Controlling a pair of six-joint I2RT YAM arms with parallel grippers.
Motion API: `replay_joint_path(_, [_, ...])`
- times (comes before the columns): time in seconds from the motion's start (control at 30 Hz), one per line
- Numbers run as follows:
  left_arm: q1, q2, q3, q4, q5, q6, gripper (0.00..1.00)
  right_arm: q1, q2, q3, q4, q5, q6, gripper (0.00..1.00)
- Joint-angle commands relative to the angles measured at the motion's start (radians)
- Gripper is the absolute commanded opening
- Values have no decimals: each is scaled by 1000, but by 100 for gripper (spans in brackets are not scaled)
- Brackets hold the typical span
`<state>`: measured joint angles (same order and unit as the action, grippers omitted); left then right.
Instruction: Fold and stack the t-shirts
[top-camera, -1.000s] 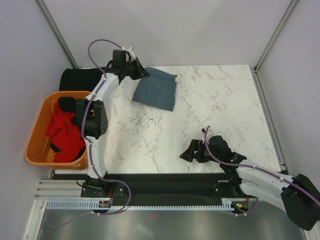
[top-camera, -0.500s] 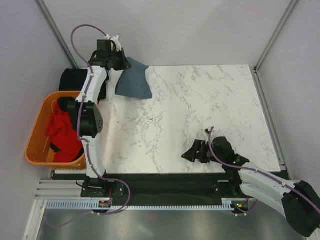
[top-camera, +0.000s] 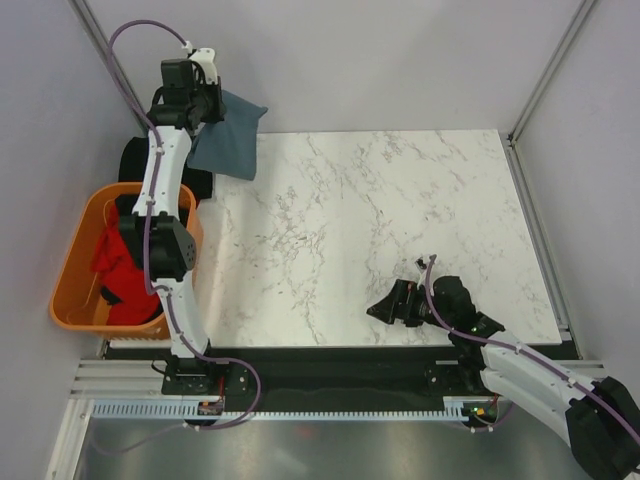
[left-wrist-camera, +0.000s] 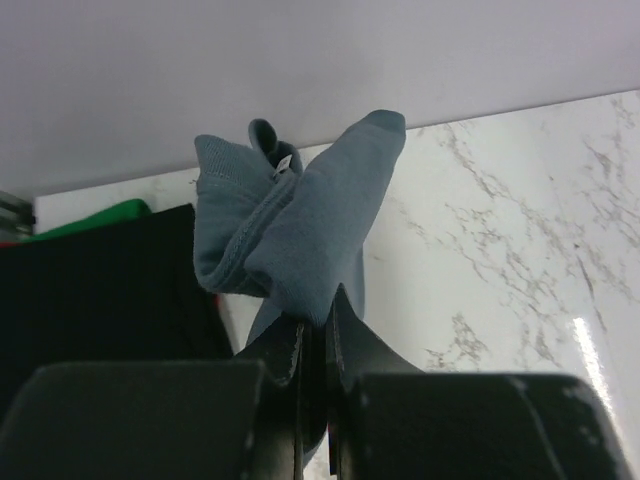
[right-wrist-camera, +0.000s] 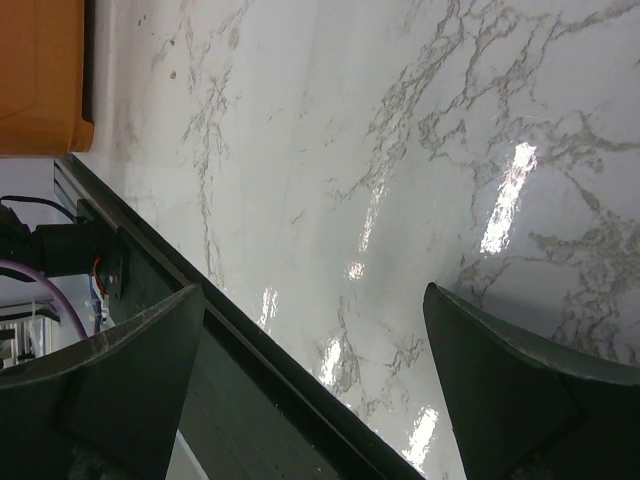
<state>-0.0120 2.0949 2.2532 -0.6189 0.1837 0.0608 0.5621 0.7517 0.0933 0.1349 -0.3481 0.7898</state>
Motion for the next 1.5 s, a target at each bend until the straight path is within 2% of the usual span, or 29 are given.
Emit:
replay_joint_path(0.0, [39, -70, 54, 45, -41, 154, 2, -13, -14, -9, 25, -31, 0, 98])
replay_joint_path(0.4, [101, -82, 109, 9, -52, 244, 2, -34, -17, -18, 34, -54, -3, 98])
replay_joint_path(0.7, [145, -121, 13, -4, -75, 298, 2, -44, -20, -24, 38, -65, -1, 98])
replay_joint_path(1.47, [168, -7, 16, 38, -132, 392, 2, -64, 23, -26, 69, -89, -3, 98])
